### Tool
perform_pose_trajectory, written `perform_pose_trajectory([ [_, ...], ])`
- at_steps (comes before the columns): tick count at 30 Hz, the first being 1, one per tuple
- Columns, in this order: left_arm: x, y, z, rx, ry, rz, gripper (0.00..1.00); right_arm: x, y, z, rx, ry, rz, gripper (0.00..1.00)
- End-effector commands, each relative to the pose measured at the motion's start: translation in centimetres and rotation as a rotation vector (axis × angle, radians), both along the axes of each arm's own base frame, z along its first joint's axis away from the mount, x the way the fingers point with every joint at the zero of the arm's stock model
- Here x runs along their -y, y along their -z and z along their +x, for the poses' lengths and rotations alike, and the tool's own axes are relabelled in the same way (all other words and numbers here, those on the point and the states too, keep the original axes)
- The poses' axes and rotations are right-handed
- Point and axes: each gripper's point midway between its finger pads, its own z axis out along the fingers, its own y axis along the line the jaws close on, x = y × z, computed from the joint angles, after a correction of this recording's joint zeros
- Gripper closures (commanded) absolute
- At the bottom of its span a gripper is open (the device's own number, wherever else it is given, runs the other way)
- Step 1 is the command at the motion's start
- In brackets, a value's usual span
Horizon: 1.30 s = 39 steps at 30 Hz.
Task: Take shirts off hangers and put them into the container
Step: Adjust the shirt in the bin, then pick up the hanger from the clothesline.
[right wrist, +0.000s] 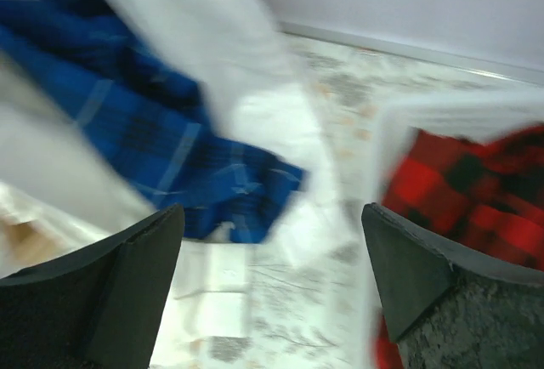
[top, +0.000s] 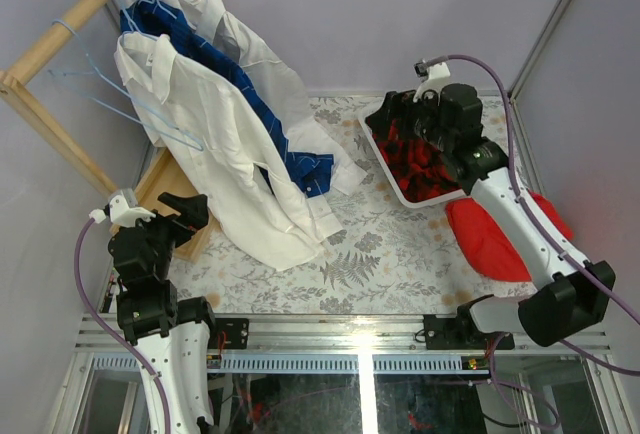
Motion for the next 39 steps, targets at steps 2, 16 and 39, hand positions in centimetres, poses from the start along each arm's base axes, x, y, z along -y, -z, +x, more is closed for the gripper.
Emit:
perform_pose_trajectory([
  [2,-0.1,-1.0,0.5,0.049,0.005,0.009,0.0,-9.8,-6.3,-4.5,0.098,-0.435,0.324,0.09],
  [16,-0.1,-1.0,0.5,0.051,0.004,0.009,0.0,-23.7,-11.9,-8.6,0.284,-0.655,0.221,0.09],
  [39,0.0,-1.0,0.4,0.054,0.007,0.009,0.0,-33.0,-14.6,-5.6,0.496,-0.527,0.147,0.31],
])
